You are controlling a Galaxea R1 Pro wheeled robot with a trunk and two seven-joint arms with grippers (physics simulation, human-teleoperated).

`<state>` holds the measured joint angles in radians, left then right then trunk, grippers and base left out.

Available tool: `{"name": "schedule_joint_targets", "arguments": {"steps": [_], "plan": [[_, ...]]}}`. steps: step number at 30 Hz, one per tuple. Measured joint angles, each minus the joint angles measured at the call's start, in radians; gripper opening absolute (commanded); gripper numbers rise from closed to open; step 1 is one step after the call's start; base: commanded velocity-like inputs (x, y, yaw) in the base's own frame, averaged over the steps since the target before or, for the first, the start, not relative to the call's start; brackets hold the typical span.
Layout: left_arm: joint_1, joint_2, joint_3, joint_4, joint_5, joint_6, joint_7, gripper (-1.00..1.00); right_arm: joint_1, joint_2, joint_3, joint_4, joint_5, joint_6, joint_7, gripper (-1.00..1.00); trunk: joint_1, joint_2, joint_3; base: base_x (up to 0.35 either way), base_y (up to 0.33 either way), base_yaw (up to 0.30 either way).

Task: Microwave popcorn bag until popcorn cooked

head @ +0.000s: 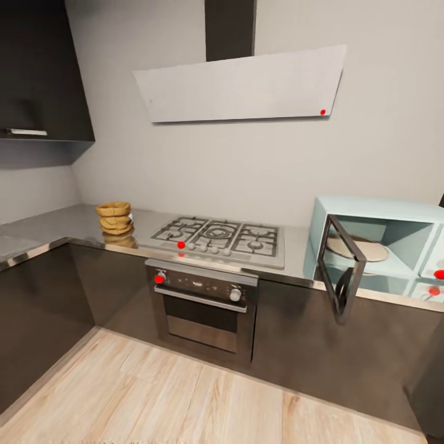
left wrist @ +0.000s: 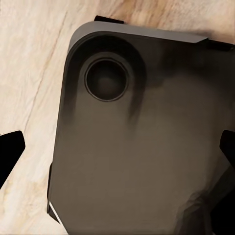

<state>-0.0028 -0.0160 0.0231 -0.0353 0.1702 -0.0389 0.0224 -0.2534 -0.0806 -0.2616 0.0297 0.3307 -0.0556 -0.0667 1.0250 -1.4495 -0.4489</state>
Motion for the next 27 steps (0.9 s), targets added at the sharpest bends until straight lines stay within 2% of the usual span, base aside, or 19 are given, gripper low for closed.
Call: {"name": "schedule_joint_targets", "arguments": {"steps": [27], "plan": [[0.000,0.001,0.000,0.000,0.000,0.000,0.001,1.00,0.000,0.000,0.000,0.000,-0.002,-0.001,0.000,1.00,0.000,0.000,0.000,0.000,0.000,0.259]]}}
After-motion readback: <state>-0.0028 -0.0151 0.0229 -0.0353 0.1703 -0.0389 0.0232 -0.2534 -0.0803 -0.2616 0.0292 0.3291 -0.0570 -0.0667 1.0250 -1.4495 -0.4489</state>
